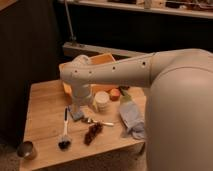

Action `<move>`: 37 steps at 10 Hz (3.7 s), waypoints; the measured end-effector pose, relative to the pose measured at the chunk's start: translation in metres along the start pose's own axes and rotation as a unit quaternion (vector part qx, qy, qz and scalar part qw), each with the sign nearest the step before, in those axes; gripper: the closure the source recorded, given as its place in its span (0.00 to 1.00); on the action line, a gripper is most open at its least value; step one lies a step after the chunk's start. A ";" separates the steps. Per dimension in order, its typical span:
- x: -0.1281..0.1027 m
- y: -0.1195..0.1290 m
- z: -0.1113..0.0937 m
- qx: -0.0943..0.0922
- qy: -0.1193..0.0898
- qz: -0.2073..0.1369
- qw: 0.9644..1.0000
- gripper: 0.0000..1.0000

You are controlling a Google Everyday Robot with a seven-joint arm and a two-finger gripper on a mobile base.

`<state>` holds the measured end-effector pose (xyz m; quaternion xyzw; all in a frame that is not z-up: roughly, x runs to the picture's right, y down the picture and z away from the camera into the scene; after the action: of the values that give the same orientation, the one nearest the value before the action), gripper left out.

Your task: Place sponge in tray

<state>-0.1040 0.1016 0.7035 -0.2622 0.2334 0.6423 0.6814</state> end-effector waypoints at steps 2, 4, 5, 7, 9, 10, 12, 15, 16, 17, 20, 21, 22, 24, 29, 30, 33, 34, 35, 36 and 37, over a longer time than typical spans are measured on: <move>0.000 0.000 0.000 0.000 0.000 0.000 1.000 0.35; 0.000 0.000 0.000 0.000 0.000 0.000 1.000 0.35; 0.000 0.000 0.000 0.000 0.000 0.000 1.000 0.35; 0.000 0.000 0.000 0.000 0.000 0.000 1.000 0.35; 0.000 0.000 0.000 0.000 0.000 0.000 1.000 0.35; 0.000 0.000 0.000 0.000 0.000 0.000 1.000 0.35; 0.000 0.000 0.000 0.000 0.000 0.000 1.000 0.35; 0.000 0.000 0.000 0.000 0.000 0.000 1.000 0.35; 0.000 0.000 0.000 0.000 0.000 0.000 1.000 0.35; 0.000 0.000 0.000 0.000 0.000 0.000 1.000 0.35; 0.000 0.000 0.000 0.000 0.000 0.000 1.000 0.35; 0.000 0.000 0.000 0.000 0.000 0.000 1.000 0.35; 0.000 0.000 0.000 0.001 -0.001 -0.001 1.000 0.35; -0.013 0.002 -0.007 -0.010 -0.027 -0.044 0.999 0.35; -0.037 0.030 -0.027 -0.036 -0.083 -0.205 0.975 0.35; -0.037 0.031 -0.025 -0.036 -0.082 -0.206 0.975 0.35; -0.042 0.038 -0.001 -0.039 -0.094 -0.219 0.970 0.35; -0.048 0.054 0.015 -0.043 -0.103 -0.231 0.967 0.35; -0.054 0.060 0.024 -0.050 -0.112 -0.238 0.963 0.35; -0.061 0.064 0.032 -0.063 -0.122 -0.247 0.959 0.35; -0.068 0.068 0.038 -0.075 -0.128 -0.258 0.955 0.35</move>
<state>-0.1772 0.0780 0.7722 -0.2793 0.0200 0.4886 0.8264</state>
